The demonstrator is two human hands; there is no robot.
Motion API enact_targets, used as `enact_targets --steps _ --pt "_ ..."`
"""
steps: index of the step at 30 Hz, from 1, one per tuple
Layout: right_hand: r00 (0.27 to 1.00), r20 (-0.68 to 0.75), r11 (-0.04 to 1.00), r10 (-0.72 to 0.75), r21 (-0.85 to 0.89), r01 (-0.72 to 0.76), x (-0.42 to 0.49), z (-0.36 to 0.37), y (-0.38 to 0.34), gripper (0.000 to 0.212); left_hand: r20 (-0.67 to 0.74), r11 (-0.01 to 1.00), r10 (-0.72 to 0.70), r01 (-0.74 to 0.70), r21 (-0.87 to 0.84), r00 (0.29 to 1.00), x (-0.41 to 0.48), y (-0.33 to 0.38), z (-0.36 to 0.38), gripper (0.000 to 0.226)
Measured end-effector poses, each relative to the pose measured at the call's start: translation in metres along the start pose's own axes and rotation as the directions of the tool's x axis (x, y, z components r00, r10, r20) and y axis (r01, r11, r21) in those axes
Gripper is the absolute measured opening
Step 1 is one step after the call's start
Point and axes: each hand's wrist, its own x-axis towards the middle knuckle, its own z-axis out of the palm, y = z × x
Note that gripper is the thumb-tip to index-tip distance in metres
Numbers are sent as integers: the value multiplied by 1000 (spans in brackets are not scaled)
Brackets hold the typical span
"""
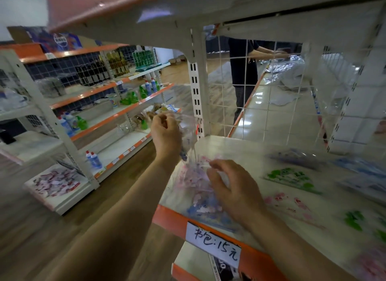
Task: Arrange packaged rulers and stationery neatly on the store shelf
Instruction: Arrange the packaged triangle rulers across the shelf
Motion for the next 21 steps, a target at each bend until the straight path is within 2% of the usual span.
enact_targets --steps 4,6,9,12,15,18,21 --pt "988 128 915 85 382 -128 -8 -11 -10 26 -4 997 28 -28 -65 1000 -36 9 5 12" --pt "985 144 867 90 475 -149 -9 -20 -16 14 14 999 30 -29 -37 999 -48 9 8 10" --pt "981 64 829 181 527 -187 -11 -42 -13 16 142 999 -8 16 -50 990 -60 17 8 9" --pt "963 -37 842 268 494 -216 -12 -74 -3 18 327 993 -72 100 -70 942 -66 26 10 14" --pt "955 -157 910 253 374 -180 -13 -104 6 26 481 967 -168 239 -89 860 -78 38 19 14" --pt "952 -217 951 217 266 -156 -19 -135 11 33 645 923 -203 364 -125 737 -99 52 33 14" --pt "951 -256 980 175 140 -143 -26 -166 16 41 775 920 -179 382 -87 606 -117 64 46 11"
